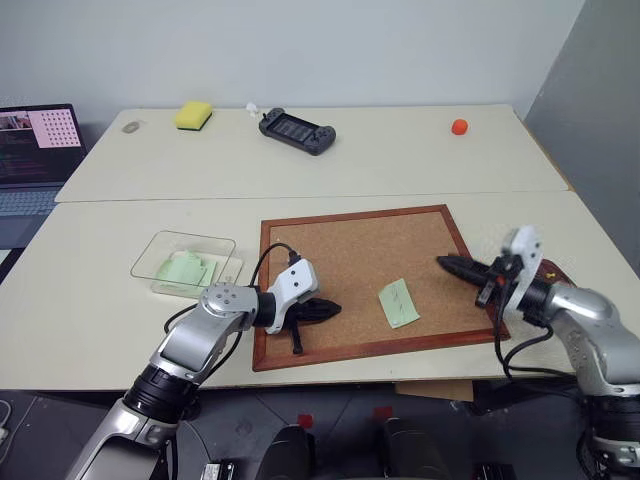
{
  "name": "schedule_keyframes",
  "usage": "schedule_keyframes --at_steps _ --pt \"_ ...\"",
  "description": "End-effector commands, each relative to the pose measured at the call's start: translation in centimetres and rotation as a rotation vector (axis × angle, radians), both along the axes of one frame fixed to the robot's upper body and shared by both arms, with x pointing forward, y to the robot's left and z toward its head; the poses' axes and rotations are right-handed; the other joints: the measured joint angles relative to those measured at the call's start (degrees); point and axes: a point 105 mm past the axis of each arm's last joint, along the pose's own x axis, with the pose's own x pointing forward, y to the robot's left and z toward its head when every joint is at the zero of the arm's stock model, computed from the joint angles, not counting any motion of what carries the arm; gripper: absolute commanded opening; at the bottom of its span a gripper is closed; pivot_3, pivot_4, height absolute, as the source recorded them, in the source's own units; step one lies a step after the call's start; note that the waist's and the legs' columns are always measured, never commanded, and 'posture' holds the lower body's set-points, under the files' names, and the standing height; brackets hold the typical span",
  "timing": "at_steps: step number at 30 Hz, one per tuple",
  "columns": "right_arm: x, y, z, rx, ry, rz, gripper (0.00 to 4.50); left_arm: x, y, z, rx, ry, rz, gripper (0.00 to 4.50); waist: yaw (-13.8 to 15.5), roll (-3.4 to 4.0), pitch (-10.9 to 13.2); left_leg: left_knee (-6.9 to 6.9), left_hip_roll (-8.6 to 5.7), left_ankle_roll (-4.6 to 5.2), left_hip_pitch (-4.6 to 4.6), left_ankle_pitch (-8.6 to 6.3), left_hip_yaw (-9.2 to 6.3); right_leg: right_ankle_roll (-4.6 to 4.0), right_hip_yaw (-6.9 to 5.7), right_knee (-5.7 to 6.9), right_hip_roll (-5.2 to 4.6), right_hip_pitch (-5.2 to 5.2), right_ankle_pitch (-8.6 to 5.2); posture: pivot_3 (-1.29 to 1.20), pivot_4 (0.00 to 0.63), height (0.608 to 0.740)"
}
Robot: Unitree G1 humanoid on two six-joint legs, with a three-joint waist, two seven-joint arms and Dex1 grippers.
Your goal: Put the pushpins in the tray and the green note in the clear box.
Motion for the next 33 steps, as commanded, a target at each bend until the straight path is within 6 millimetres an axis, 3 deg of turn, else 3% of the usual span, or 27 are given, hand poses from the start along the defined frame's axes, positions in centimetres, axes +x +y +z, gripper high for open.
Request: schedule_keyframes --at_steps 1,4,16,22,32,33 --pt "1.7 -4.9 0.9 -0.032 -0.045 -0.288 0.08 -1.0 0.6 -2.2 0.061 0.091 -0.004 0.0 0.0 0.0 0.0 -0.01 -0.01 0.0 0.0 0.0 0.01 0.0 0.0 0.0 0.0 0.0 0.0 0.0 0.15 0.74" --pt "1.9 -7.2 0.4 -0.012 -0.008 -0.418 0.08 -1.1 0.6 -2.3 0.062 0.095 -0.009 0.0 -0.02 0.0 0.0 -0.02 0.0 0.0 -0.01 0.0 0.06 -0.01 0.04 -0.01 0.0 -0.02 0.0 0.0 0.15 0.74" --pt "0.1 -12.8 -1.5 -0.015 0.051 -0.71 0.08 -1.1 0.9 -2.2 0.071 0.094 -0.01 0.0 -0.02 0.01 -0.01 -0.03 0.0 0.01 -0.02 0.0 0.1 -0.02 0.08 -0.01 0.0 -0.02 -0.01 0.0 0.15 0.74" --pt "-0.6 -13.2 -3.0 -0.002 0.103 -0.743 0.08 -1.0 0.8 -2.1 0.072 0.089 -0.015 0.0 -0.39 0.05 -0.03 -0.05 0.0 0.01 0.01 -0.01 0.17 -0.02 0.13 -0.01 0.02 -0.03 -0.02 0.0 0.15 0.74" --pt "0.0 -13.7 -3.7 0.048 0.134 -0.777 0.08 -1.0 0.6 -2.1 0.071 0.086 -0.025 0.0 -0.39 0.05 -0.03 -0.04 -0.01 0.01 0.01 0.0 0.17 -0.02 0.14 -0.01 0.02 -0.01 -0.02 0.0 0.15 0.74" --pt "0.0 -13.7 -3.7 0.045 0.135 -0.777 0.28 -1.0 0.6 -2.1 0.071 0.086 -0.024 0.0 -0.39 0.05 -0.03 -0.04 -0.01 0.01 0.01 0.0 0.17 -0.02 0.14 -0.01 0.02 -0.01 -0.02 0.0 0.15 0.74"
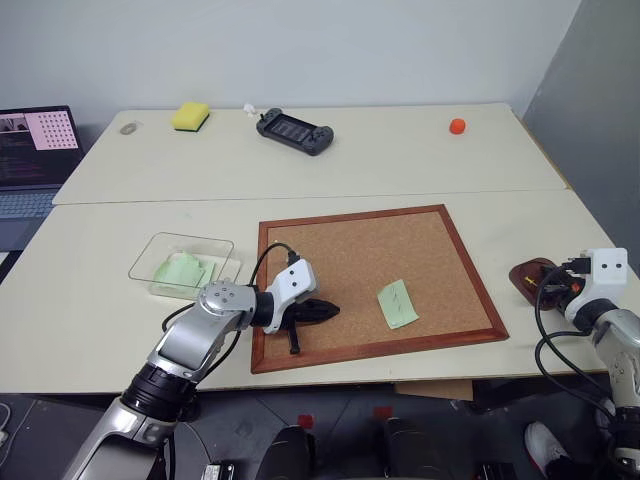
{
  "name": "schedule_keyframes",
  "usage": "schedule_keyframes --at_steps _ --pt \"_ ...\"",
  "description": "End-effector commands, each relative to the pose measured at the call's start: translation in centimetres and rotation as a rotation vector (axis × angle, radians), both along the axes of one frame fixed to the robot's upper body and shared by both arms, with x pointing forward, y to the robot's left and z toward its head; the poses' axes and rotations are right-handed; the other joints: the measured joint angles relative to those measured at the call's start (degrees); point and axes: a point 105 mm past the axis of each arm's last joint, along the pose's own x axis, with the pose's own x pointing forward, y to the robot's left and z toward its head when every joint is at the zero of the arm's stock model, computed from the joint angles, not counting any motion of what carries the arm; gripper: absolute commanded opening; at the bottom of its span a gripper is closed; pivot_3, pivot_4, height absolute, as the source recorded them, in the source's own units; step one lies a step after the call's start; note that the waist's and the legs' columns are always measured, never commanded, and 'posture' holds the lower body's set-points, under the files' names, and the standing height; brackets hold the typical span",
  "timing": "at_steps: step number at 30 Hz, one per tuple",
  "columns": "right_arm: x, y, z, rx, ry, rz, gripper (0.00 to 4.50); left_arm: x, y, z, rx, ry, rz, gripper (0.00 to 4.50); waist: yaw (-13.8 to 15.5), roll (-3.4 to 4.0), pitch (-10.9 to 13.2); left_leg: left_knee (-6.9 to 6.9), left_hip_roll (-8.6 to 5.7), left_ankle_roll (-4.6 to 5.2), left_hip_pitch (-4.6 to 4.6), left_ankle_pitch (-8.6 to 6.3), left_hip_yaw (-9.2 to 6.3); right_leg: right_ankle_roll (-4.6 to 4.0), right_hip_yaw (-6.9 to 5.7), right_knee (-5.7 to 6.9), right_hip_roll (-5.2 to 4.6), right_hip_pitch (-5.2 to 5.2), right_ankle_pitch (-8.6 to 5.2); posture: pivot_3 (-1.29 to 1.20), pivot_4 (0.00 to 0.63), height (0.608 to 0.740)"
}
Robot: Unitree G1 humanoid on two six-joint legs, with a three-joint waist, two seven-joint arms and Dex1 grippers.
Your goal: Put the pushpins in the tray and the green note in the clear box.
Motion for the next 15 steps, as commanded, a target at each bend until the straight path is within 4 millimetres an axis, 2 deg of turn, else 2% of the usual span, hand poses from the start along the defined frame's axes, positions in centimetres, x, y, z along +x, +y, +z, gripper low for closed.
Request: schedule_keyframes --at_steps 1,4,15 --pt "0.23 -0.47 1.06 0.002 -0.041 -0.013 0.51 -0.91 0.47 -2.06 0.061 0.072 -0.002 0.0 0.0 0.0 0.0 0.0 0.0 0.0 0.0 0.0 0.0 0.0 0.0 0.0 0.0 0.0 0.0 0.0 0.15 0.74" --pt "0.25 -0.38 1.09 -0.002 -0.045 -0.005 0.91 -0.93 0.63 -2.06 0.063 0.071 0.001 0.0 0.0 0.0 0.0 0.0 0.0 0.0 0.0 0.0 -0.01 0.0 -0.01 0.0 0.0 0.0 0.0 0.0 0.15 0.74" --pt "0.4 0.08 1.98 -0.053 -0.077 0.039 3.16 -0.85 0.44 -2.08 0.058 0.064 0.001 0.0 -0.01 0.0 0.0 -0.01 0.0 0.0 0.0 0.0 0.0 0.0 0.0 0.0 0.0 -0.01 0.0 0.0 0.15 0.74"
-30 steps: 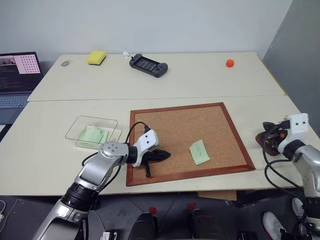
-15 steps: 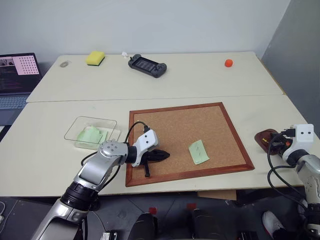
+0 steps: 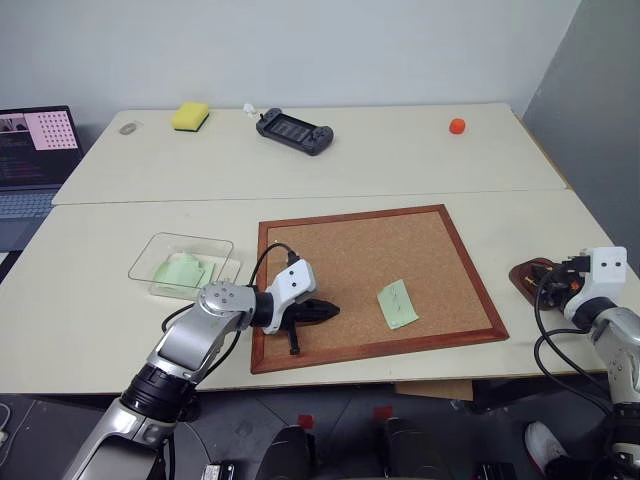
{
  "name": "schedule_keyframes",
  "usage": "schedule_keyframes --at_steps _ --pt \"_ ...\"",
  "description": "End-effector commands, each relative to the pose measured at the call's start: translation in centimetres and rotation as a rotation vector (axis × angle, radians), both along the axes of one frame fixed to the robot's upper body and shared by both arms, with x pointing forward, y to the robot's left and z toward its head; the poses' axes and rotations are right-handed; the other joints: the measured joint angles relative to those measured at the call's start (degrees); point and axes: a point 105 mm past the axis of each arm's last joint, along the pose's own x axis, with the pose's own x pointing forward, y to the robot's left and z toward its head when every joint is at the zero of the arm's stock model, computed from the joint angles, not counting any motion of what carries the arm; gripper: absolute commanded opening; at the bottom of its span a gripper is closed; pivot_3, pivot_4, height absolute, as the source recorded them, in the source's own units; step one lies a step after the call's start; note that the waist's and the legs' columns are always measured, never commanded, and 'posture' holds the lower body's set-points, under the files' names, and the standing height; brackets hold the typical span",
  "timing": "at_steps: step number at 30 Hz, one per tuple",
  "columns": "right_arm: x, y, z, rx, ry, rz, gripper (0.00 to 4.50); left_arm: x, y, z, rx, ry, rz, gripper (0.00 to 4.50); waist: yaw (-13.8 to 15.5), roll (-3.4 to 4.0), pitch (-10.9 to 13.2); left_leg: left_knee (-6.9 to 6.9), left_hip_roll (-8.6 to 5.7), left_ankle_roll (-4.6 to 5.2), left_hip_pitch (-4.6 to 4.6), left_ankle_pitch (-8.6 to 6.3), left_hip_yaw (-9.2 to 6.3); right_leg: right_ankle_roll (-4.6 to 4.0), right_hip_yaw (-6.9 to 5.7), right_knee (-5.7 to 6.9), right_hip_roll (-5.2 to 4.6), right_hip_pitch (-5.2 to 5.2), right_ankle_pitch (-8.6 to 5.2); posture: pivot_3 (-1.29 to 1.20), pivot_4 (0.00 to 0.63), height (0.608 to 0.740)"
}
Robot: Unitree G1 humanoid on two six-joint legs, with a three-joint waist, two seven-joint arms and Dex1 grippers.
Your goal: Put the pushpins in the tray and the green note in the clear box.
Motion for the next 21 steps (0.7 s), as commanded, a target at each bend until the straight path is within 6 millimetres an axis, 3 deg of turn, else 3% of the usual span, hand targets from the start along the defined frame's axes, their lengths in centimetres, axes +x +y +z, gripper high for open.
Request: schedule_keyframes --at_steps 1,6,15,21 --pt "0.1 0.1 2.1 -0.04 -0.071 0.034 3.35 -0.7 0.3 -2.1 0.057 0.061 0.003 0.0 0.0 0.0 0.0 0.0 0.0 0.0 0.0 0.0 0.0 0.0 0.0 0.0 0.0 0.0 0.0 0.0 0.15 0.74" --pt "0.1 0.5 3.1 -0.04 -0.079 0.087 4.44 -0.6 0.2 -1.9 0.055 0.057 -0.002 0.0 0.06 0.0 0.0 0.01 0.0 0.0 0.0 0.0 -0.01 0.0 0.0 0.0 -0.01 0.0 0.0 0.0 0.15 0.74" --pt "0.2 0.8 5.0 -0.077 -0.088 0.273 4.47 -0.5 0.1 -1.9 0.054 0.058 -0.009 0.0 0.13 0.0 0.0 0.02 -0.01 0.0 -0.01 0.0 0.0 0.01 0.0 -0.01 -0.02 0.02 0.0 0.0 0.15 0.74" --pt "-0.9 5.5 5.8 -0.158 -0.072 0.659 4.47 -0.4 0.1 -1.8 0.053 0.055 -0.009 0.0 0.18 -0.01 0.01 0.02 -0.02 0.0 -0.01 0.0 -0.01 0.01 -0.03 -0.04 -0.01 0.02 0.0 0.0 0.15 0.74"
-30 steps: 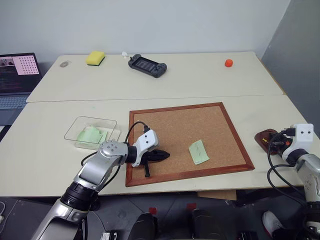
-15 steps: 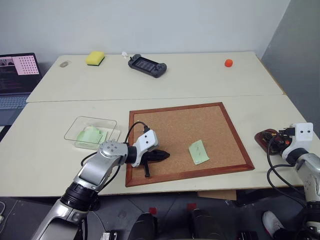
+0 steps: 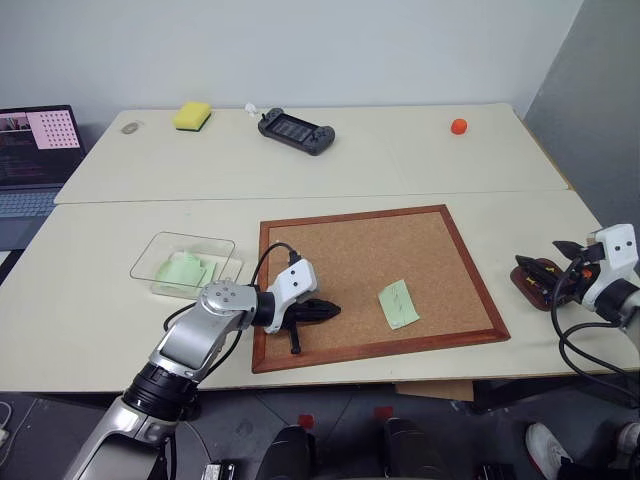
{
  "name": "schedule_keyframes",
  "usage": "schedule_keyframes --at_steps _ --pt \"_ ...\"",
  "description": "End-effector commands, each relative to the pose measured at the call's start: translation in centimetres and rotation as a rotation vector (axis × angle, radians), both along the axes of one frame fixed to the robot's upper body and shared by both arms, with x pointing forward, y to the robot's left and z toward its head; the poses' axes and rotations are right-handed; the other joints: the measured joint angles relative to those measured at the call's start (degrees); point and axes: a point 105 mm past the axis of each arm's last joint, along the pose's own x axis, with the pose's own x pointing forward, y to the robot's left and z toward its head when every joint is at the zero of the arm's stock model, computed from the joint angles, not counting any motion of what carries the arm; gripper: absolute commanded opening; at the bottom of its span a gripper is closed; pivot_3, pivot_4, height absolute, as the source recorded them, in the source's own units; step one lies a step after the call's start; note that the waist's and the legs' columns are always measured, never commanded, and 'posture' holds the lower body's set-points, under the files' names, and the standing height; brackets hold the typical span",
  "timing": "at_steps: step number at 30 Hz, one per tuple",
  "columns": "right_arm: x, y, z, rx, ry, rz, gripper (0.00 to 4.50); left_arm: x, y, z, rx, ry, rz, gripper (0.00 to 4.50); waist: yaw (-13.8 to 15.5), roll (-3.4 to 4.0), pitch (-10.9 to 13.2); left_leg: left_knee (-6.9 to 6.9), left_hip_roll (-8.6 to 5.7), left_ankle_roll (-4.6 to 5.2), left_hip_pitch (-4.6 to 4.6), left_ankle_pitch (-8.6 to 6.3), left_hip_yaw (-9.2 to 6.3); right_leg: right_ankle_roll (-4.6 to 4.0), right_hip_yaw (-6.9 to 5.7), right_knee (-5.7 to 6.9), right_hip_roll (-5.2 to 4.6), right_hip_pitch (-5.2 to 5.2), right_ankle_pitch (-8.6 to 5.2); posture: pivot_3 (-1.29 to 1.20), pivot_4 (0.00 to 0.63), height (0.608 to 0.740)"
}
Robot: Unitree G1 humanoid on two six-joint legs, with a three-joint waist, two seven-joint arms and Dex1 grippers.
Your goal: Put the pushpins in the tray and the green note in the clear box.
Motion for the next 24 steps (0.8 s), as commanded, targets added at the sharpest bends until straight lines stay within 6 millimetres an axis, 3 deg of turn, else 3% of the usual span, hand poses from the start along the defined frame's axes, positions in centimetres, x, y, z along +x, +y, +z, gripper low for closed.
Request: schedule_keyframes --at_steps 1,7,12,24 --pt "-0.9 4.0 2.1 -0.067 -0.05 0.299 4.47 -0.5 0.3 -1.8 0.055 0.055 -0.003 0.0 0.01 -0.01 0.0 0.01 0.0 0.0 0.0 0.0 -0.01 0.0 -0.01 0.0 0.0 0.01 0.0 0.0 0.15 0.74" --pt "-2.5 10.6 1.5 -0.145 -0.069 0.643 4.47 -0.3 0.2 -1.6 0.052 0.045 0.002 0.0 0.08 -0.01 0.01 0.02 0.02 0.0 0.0 0.0 -0.04 0.01 -0.03 -0.01 -0.01 0.01 0.0 0.0 0.15 0.74" --pt "-4.7 15.9 0.1 -0.071 -0.043 0.873 4.47 -0.5 0.3 -1.6 0.053 0.047 0.003 0.0 0.24 -0.04 0.02 0.02 0.04 -0.01 -0.04 0.0 -0.11 0.01 -0.08 -0.02 -0.02 0.0 0.0 0.0 0.15 0.74" --pt "-5.8 19.0 -2.8 0.02 0.037 0.995 4.47 -0.4 0.7 -1.6 0.069 0.039 0.016 0.0 0.26 -0.14 0.08 0.03 0.05 -0.01 -0.07 0.0 -0.21 0.01 -0.16 -0.04 -0.04 -0.02 0.0 0.0 0.15 0.74"
